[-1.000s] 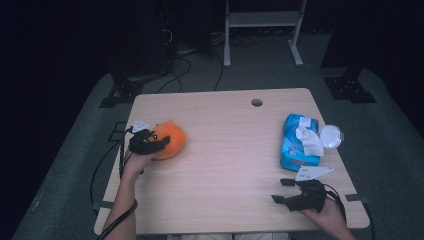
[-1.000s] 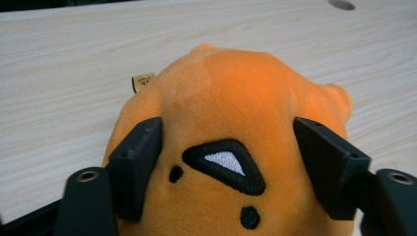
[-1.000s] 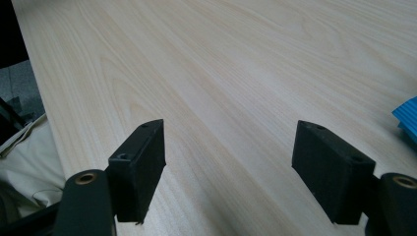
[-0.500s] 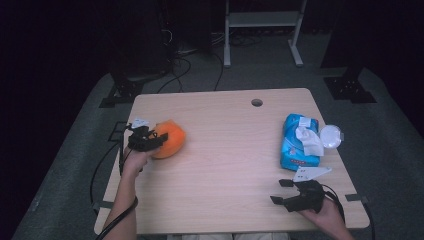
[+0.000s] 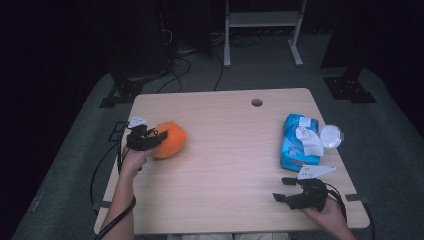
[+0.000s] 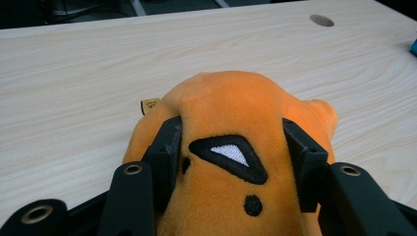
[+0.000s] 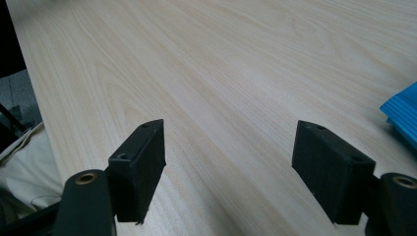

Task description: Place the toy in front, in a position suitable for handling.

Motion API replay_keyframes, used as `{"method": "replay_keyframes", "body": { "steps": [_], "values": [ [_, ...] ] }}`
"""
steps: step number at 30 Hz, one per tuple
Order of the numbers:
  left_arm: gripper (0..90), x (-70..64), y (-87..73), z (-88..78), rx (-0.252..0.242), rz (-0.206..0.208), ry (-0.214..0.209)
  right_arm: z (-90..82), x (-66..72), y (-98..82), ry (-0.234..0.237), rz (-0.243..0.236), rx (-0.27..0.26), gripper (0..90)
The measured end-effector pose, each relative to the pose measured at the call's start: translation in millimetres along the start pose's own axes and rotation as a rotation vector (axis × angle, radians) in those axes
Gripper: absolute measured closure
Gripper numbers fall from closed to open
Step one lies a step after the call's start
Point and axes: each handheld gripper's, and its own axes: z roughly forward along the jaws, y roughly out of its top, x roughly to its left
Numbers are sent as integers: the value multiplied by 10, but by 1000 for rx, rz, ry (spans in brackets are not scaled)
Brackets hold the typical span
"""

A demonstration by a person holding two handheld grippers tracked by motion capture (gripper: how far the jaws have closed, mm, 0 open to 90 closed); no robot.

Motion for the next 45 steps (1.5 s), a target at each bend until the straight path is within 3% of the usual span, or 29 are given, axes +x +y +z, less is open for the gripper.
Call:
{"method": "replay_keyframes", "body": {
  "steps": [5,12,22,29,39,45],
  "values": [
    [510,0,28,-50,-39,-21,-20,6,-8,-4,-2,4,3,274],
    [511,-166,171,-139,-87,25,-65,3,-15,-2,-5,5,0,274],
    [511,-603,424,-191,-160,116,-161,-36,-25,1,-13,10,-15,274],
    [510,-955,516,-189,-183,179,-230,-90,-55,-14,-27,16,-28,274],
    [510,-1346,523,-132,-178,244,-309,-116,-74,-16,-35,23,-33,274],
    [510,-1589,447,-65,-147,300,-344,-126,-89,-18,-45,32,-34,275]
  ]
}}
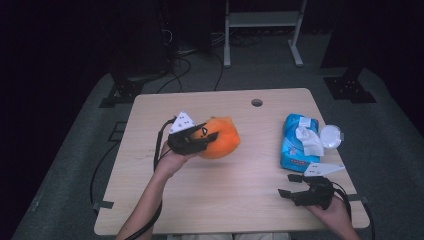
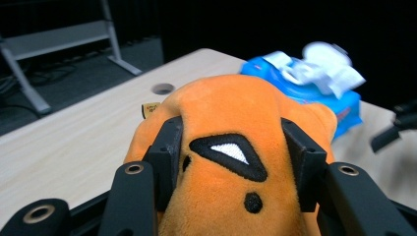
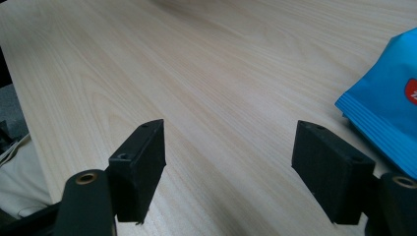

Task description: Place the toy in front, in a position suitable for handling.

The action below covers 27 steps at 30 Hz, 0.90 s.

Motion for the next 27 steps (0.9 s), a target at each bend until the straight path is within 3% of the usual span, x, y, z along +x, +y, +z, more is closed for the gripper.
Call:
{"method": "replay_keyframes", "body": {
  "steps": [5,12,17,21,27],
  "values": [
    [510,-164,-72,110,19,12,-44,-6,-5,4,-6,-3,-4,277],
    [508,-342,-279,248,49,-2,-93,-40,-14,-11,-15,7,-12,279],
    [506,-461,-315,279,39,-3,-119,-48,-18,-7,-21,6,-13,279],
    [503,-553,-353,310,57,25,-132,-48,-24,-6,-24,8,-16,279],
    [499,-636,-463,347,68,0,-158,-67,-30,-3,-27,13,-23,278]
  ]
}}
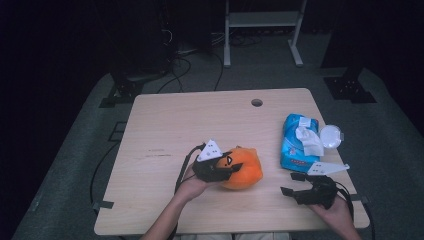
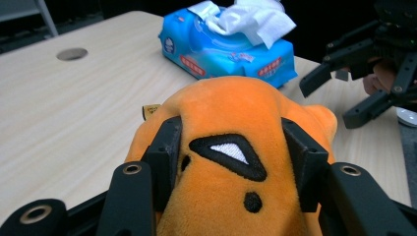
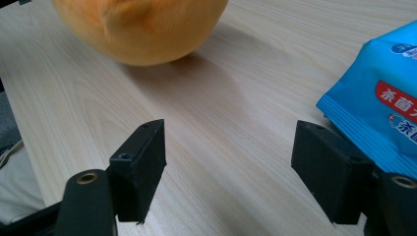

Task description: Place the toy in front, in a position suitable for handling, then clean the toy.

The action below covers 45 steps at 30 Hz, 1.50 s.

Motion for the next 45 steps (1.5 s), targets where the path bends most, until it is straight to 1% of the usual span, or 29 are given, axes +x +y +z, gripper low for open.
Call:
{"method": "replay_keyframes", "body": {
  "steps": [2,5,9,11,13,15,17,19,21,22,24,25,26,28,29,31,33,34,35,37,40,45],
  "values": [
    [499,-40,-28,-2,-5,3,-14,-18,-13,2,-5,2,-5,277],
    [493,-76,-80,22,-5,-2,-28,-56,-28,16,-6,19,-32,276],
    [469,-93,-203,103,29,-1,-30,-62,-8,36,-11,16,-37,276],
    [450,-98,-239,100,14,-15,-33,-60,5,42,-10,10,-37,276],
    [377,-109,-218,79,20,-14,-27,-58,11,49,-11,9,-34,276],
    [260,-129,-179,44,26,-10,-9,-60,12,64,-7,9,-38,273],
    [200,-143,-154,-32,7,0,-18,-84,19,98,1,4,-51,272],
    [168,-148,-157,-122,-5,14,-8,-126,32,154,12,-2,-78,270],
    [163,-120,-199,-180,-17,-4,3,-172,38,215,1,-23,-97,271],
    [155,-99,-231,-191,-13,-12,11,-193,24,240,-4,-28,-105,271],
    [151,-77,-300,-182,-2,-29,25,-238,-19,283,-12,-18,-125,269],
    [137,-75,-334,-174,-2,-39,21,-267,-42,305,-9,-5,-145,270],
    [137,-82,-350,-165,-2,-37,18,-301,-64,345,-16,-5,-158,270],
    [133,-106,-349,-165,2,-19,27,-347,-94,406,-44,-19,-177,270],
    [133,-108,-347,-165,0,-21,26,-374,-132,455,-67,-25,-187,270],
    [134,-107,-353,-158,0,-23,26,-383,-185,504,-98,-31,-185,270],
    [135,-102,-384,-147,7,-24,26,-370,-254,532,-112,-17,-190,270],
    [135,-103,-406,-140,14,-23,24,-360,-287,543,-112,-7,-194,270],
    [135,-105,-431,-127,20,-19,22,-351,-311,553,-119,-4,-196,270],
    [136,-112,-466,-109,22,-25,14,-340,-345,573,-139,-5,-201,271],
    [138,-122,-460,-104,27,-15,14,-339,-421,612,-183,-9,-190,272],
    [140,-121,-481,-108,29,-17,8,-339,-599,658,-244,6,-168,275]
  ]
}}
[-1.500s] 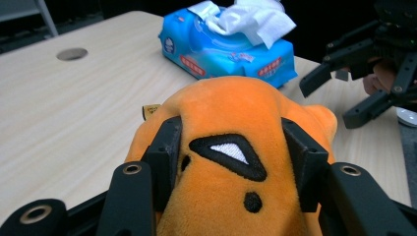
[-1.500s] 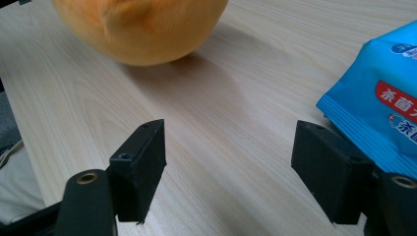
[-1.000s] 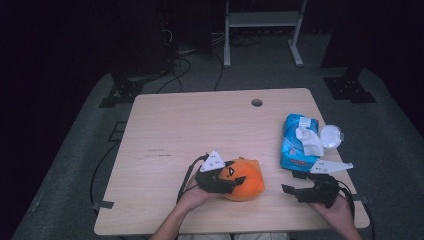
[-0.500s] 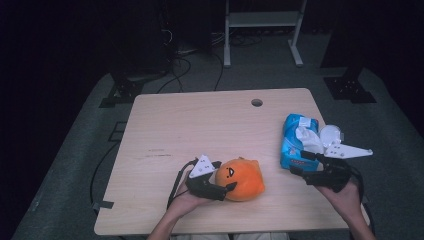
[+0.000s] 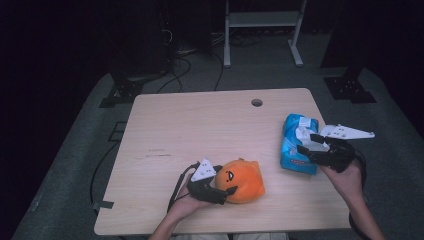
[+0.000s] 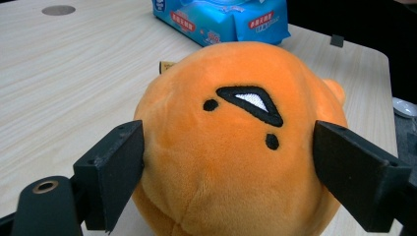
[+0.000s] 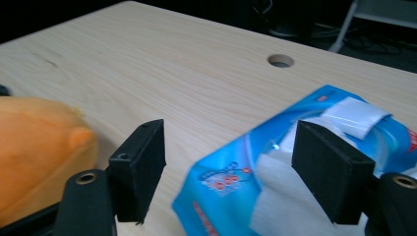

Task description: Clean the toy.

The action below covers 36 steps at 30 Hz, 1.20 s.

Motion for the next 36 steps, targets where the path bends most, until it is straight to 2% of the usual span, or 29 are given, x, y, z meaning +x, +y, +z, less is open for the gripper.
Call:
{"method": "replay_keyframes", "body": {
  "steps": [3,6,14,18,23,27,31,36],
  "values": [
    [140,6,-2,4,2,2,-4,58,-86,-11,-40,-6,27,286],
    [140,9,0,8,5,-1,-6,119,-190,-44,-76,7,53,292],
    [140,11,-13,1,10,7,-14,246,-293,-132,-145,24,92,345],
    [140,7,-23,-10,15,12,-15,313,-333,-174,-150,40,106,423],
    [140,1,-22,6,13,7,-15,324,-367,-197,-195,57,117,587],
    [140,7,-24,11,10,5,-19,330,-399,-210,-213,72,130,695],
    [140,15,-28,13,6,1,-23,313,-396,-230,-206,79,127,815],
    [140,12,-29,8,9,7,-22,247,-382,-214,-173,114,89,848]
  ]
}}
